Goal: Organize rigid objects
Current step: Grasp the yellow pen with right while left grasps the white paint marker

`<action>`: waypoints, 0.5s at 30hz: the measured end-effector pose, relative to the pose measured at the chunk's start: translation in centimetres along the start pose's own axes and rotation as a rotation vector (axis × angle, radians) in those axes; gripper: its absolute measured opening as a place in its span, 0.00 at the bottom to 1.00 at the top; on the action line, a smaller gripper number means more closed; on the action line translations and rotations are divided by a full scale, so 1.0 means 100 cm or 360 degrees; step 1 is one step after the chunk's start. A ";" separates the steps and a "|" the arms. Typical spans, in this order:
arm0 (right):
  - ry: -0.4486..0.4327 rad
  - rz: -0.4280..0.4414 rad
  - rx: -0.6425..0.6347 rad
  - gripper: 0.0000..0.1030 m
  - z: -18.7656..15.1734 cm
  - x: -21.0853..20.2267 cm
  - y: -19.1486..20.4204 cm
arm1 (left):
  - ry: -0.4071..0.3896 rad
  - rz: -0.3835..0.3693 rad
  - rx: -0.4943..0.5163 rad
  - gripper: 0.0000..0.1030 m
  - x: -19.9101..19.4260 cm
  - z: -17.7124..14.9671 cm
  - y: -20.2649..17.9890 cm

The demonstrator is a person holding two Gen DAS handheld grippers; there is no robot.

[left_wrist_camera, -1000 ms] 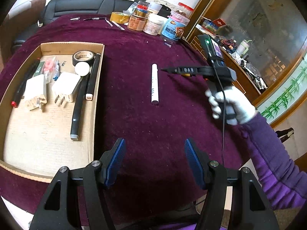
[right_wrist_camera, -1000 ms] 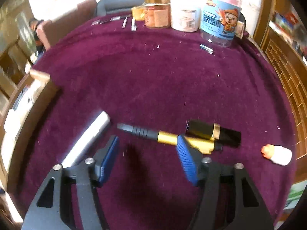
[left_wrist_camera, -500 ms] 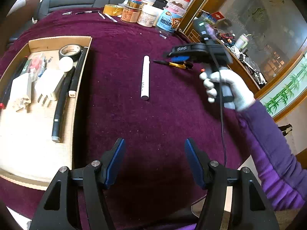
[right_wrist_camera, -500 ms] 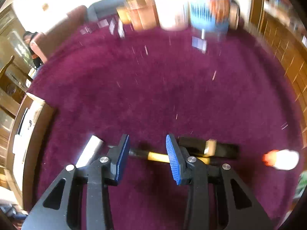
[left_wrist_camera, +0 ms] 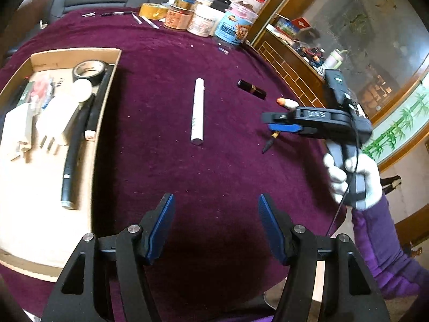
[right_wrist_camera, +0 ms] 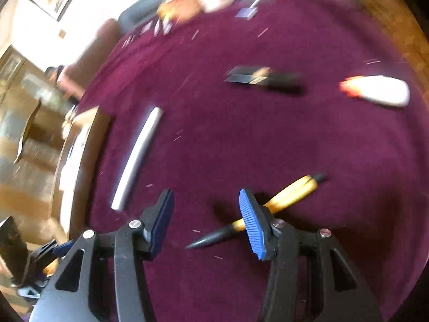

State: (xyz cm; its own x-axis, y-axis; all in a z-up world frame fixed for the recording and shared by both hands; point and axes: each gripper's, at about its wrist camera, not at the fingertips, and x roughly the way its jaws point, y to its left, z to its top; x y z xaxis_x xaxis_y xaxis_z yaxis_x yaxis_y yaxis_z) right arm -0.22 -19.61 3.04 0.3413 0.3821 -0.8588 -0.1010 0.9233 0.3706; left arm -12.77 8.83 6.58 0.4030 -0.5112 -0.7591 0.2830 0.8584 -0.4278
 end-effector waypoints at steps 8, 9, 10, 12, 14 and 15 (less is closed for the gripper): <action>-0.0197 -0.0114 0.0345 0.48 -0.032 -0.004 -0.024 | -0.0034 0.0143 0.0024 0.56 0.009 0.027 0.001; -0.0197 -0.0113 0.0366 0.48 -0.038 -0.005 -0.026 | -0.0034 0.0145 0.0015 0.56 0.011 0.029 0.002; -0.0235 -0.0145 0.0356 0.48 -0.036 -0.003 -0.022 | -0.0030 0.0143 0.0005 0.56 0.014 0.031 0.002; -0.0224 -0.0217 0.0291 0.48 -0.026 0.008 -0.006 | -0.0004 0.0138 -0.0018 0.60 0.021 0.032 0.003; -0.0214 -0.0301 0.0185 0.51 -0.018 0.014 0.009 | 0.0017 0.0123 -0.0038 0.61 0.026 0.033 0.004; -0.0207 -0.0401 0.0077 0.52 -0.013 0.021 0.021 | 0.0032 0.0116 -0.0045 0.61 0.029 0.033 0.003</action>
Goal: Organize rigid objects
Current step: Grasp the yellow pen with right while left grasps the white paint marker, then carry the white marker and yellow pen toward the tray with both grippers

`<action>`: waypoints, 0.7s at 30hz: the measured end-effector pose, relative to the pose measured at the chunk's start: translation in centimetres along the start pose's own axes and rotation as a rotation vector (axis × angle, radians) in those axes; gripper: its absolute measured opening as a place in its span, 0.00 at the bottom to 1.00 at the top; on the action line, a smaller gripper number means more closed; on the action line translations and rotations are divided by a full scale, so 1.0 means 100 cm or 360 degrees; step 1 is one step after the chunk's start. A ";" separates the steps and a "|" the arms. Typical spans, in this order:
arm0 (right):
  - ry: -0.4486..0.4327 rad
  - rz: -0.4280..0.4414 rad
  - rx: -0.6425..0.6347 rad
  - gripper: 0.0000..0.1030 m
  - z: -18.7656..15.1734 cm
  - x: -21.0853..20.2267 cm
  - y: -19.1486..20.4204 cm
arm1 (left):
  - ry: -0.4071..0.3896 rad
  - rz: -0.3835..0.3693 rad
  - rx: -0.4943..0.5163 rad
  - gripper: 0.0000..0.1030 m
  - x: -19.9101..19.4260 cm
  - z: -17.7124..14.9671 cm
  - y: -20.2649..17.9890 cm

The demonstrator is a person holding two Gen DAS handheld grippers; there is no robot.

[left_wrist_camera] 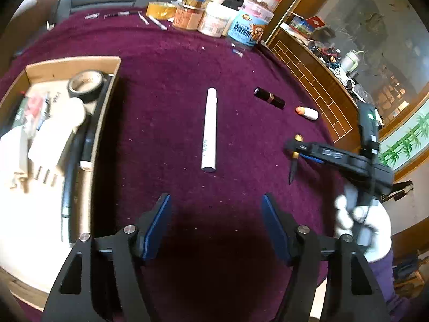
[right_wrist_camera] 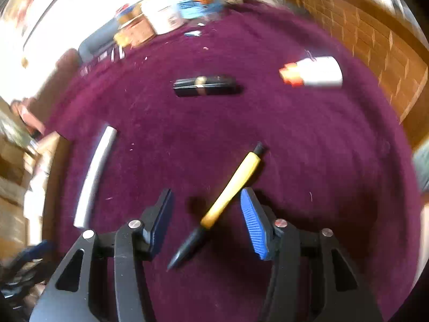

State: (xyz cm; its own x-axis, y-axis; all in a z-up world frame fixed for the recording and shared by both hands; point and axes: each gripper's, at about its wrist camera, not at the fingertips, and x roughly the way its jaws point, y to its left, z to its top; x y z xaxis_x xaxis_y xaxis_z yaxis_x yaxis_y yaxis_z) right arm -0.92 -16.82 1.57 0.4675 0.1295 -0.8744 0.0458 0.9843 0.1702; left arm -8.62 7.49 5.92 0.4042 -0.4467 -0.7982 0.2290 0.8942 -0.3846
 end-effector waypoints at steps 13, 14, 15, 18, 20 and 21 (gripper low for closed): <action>-0.0003 -0.0075 -0.0213 0.09 -0.005 -0.023 -0.028 | 0.0094 0.0344 0.0279 0.60 0.088 0.062 -0.027; -0.0003 -0.0069 -0.0213 0.09 -0.006 -0.025 -0.029 | 0.0105 0.0367 0.0288 0.60 0.095 0.065 -0.026; 0.0000 -0.0060 -0.0208 0.09 -0.006 -0.025 -0.030 | 0.0029 0.0415 0.0354 0.60 0.098 0.070 -0.031; 0.0003 -0.0011 -0.0168 0.09 -0.006 -0.032 -0.035 | -0.0018 0.0488 0.0500 0.48 0.109 0.071 -0.040; 0.0007 0.0005 -0.0153 0.09 -0.007 -0.035 -0.039 | -0.0037 0.0452 0.0539 0.30 0.107 0.066 -0.045; 0.0006 0.0002 -0.0152 0.09 -0.006 -0.035 -0.039 | -0.0035 0.0442 0.0561 0.11 0.106 0.063 -0.048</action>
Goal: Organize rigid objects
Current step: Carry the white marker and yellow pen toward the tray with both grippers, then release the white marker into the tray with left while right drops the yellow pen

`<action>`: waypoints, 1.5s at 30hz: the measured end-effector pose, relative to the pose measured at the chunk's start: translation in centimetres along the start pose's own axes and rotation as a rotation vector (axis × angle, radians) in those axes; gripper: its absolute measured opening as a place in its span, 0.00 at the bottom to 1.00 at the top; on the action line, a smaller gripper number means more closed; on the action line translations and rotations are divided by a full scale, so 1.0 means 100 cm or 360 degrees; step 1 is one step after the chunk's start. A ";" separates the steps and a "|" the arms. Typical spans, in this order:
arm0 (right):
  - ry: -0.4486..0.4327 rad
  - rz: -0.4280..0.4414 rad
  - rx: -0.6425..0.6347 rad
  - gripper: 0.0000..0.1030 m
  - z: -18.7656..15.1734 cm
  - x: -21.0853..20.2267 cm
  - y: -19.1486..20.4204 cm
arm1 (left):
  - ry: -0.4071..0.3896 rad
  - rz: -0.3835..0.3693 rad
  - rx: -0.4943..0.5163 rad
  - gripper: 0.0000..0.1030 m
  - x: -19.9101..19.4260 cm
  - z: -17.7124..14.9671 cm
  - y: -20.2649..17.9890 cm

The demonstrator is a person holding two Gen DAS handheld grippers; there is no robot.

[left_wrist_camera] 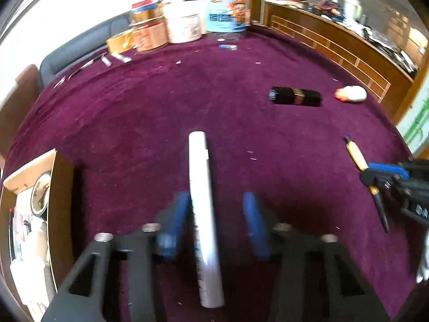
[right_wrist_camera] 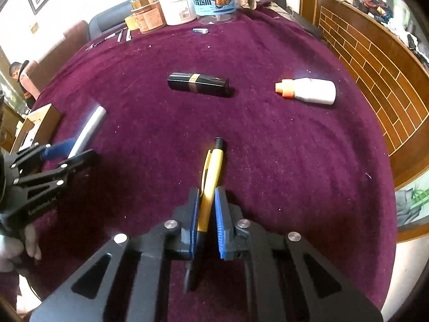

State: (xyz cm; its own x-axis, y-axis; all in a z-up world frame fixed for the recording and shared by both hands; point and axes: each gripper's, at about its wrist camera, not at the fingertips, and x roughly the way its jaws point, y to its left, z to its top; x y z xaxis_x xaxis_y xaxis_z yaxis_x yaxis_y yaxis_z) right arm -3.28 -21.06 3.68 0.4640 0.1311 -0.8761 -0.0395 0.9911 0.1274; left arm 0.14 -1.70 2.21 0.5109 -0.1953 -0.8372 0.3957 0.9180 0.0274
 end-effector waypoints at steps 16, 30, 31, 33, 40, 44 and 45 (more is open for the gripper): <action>-0.0199 0.0257 0.0027 0.08 -0.010 -0.034 0.019 | -0.0282 -0.0423 -0.0335 0.11 -0.110 -0.042 0.042; -0.0291 0.0638 -0.0338 0.08 -0.013 -0.093 0.157 | -0.0535 -0.0106 -0.0869 0.11 -0.205 -0.154 0.187; -0.0275 0.0670 -0.0363 0.08 -0.013 -0.093 0.168 | -0.0516 -0.0081 -0.0920 0.11 -0.202 -0.162 0.198; -0.0234 0.0730 -0.0416 0.08 -0.015 -0.090 0.193 | -0.0472 -0.0027 -0.1013 0.11 -0.193 -0.180 0.219; -0.0012 0.0888 -0.0541 0.08 -0.026 -0.061 0.268 | -0.0288 -0.0005 -0.1171 0.11 -0.147 -0.196 0.257; 0.0118 0.0920 -0.0572 0.08 -0.028 -0.037 0.298 | -0.0214 0.0001 -0.1183 0.11 -0.127 -0.194 0.266; 0.0151 0.0924 -0.0571 0.08 -0.030 -0.032 0.304 | -0.0197 -0.0005 -0.1181 0.11 -0.122 -0.191 0.267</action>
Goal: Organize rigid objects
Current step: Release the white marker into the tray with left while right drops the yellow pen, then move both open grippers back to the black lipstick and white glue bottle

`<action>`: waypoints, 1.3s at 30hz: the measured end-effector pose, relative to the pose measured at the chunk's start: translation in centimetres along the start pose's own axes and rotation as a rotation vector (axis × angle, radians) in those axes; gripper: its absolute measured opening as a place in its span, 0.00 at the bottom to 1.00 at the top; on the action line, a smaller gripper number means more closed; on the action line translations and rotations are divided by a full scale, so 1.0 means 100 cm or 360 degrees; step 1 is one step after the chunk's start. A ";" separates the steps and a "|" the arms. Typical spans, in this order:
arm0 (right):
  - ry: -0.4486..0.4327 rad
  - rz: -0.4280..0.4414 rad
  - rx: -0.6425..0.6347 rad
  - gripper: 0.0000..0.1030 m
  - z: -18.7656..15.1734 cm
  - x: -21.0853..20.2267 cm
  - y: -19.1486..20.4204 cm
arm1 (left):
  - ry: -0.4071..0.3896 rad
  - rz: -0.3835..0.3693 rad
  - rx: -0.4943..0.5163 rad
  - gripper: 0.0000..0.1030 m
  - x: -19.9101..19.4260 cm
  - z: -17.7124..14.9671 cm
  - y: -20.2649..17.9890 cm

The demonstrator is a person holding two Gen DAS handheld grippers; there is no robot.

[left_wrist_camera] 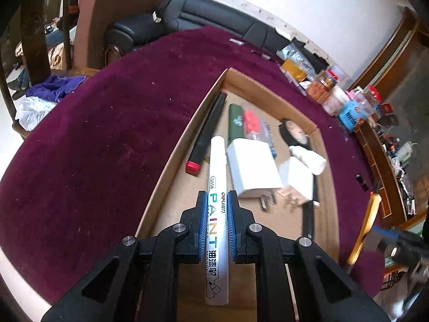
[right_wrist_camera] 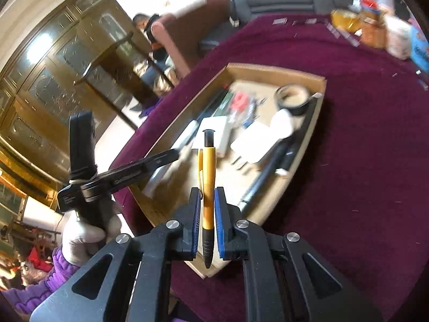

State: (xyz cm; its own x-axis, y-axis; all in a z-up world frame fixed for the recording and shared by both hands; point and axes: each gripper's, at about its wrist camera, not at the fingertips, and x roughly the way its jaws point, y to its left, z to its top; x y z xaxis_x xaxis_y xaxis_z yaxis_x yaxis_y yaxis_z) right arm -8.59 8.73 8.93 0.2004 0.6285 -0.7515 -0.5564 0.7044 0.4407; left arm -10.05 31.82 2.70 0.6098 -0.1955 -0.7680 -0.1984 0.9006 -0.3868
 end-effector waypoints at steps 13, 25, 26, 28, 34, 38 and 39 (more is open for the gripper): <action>0.0203 -0.0119 0.0070 0.10 0.009 0.069 0.002 | -0.0173 0.0003 0.0052 0.48 -0.038 -0.001 -0.010; -0.0268 -0.0251 0.0045 0.25 -0.008 -0.045 -0.043 | -0.0377 -0.0239 0.0062 0.63 -0.088 -0.029 -0.064; -0.0330 -0.0326 0.0095 0.38 -0.011 -0.063 -0.063 | -0.0366 -0.0281 0.0096 0.64 -0.088 -0.033 -0.075; -0.0423 -0.0474 0.0224 0.55 -0.016 -0.093 -0.106 | -0.0315 -0.0396 0.0242 0.64 -0.083 -0.045 -0.113; -0.0465 -0.0925 0.0547 0.57 -0.017 -0.154 -0.246 | 0.0112 -0.0645 0.0421 0.64 -0.031 -0.081 -0.180; -0.0514 -0.0893 0.0674 0.57 0.003 -0.164 -0.304 | 0.0260 -0.0655 0.0442 0.64 -0.010 -0.091 -0.199; -0.0520 -0.0869 0.0706 0.57 0.011 -0.162 -0.318 | 0.0261 -0.0646 0.0453 0.64 -0.009 -0.090 -0.202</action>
State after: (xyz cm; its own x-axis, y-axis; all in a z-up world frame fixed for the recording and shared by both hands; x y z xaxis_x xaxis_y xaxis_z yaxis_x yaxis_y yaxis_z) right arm 6.70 -23.49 7.63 0.6195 0.1709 -0.7662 0.0509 0.9652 0.2565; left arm -13.49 10.31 6.65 0.4617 -0.5888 -0.6635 0.2594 0.8049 -0.5338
